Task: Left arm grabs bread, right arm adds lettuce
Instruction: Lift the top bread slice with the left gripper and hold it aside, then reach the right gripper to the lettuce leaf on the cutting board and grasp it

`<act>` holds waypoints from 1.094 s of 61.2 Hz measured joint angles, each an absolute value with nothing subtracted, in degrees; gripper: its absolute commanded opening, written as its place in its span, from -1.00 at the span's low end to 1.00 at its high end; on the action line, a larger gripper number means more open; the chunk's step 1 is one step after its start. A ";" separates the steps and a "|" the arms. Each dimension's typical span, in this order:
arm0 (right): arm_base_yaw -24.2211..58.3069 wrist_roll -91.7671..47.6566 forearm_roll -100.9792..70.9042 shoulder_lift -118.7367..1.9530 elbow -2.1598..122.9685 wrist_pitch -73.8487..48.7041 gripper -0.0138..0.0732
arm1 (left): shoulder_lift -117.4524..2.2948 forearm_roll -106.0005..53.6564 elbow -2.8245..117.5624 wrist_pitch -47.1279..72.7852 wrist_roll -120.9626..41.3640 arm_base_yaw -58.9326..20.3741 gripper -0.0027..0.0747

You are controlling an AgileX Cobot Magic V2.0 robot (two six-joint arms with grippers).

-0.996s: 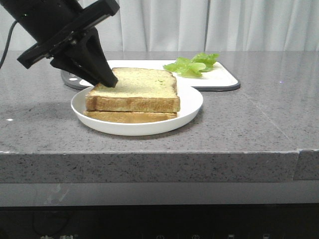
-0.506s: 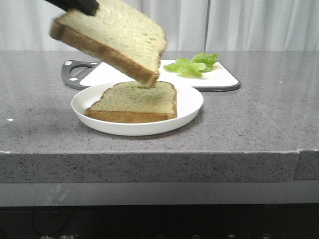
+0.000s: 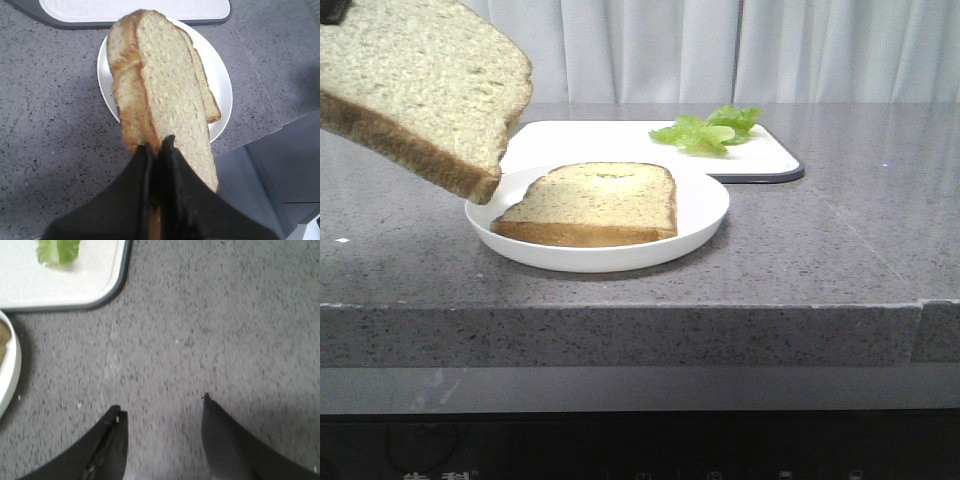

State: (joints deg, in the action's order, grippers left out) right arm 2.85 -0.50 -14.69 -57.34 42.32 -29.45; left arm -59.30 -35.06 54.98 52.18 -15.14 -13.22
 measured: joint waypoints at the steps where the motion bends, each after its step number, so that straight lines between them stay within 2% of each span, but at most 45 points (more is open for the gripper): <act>1: 2.85 -0.50 -14.69 -58.09 43.00 -29.45 0.18 | -59.33 -35.06 54.98 52.18 -15.14 -13.22 -0.98; 19: 2.08 -6.09 -20.47 -75.56 58.92 -32.05 0.18 | -59.23 -35.06 54.98 51.82 -15.14 -13.22 -0.98; 42: -2.07 -31.27 -52.82 -99.65 81.83 -42.13 0.18 | -59.23 -35.06 54.98 51.56 -15.14 -13.22 -0.98; 67: -1.83 -33.59 -58.02 -119.05 100.85 -45.75 0.18 | -59.23 -35.06 54.90 51.36 -15.14 -13.22 -0.98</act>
State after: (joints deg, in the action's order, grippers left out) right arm -1.83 -33.59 -58.02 -119.05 100.85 -45.75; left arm -59.23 -35.06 54.90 51.36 -15.14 -13.22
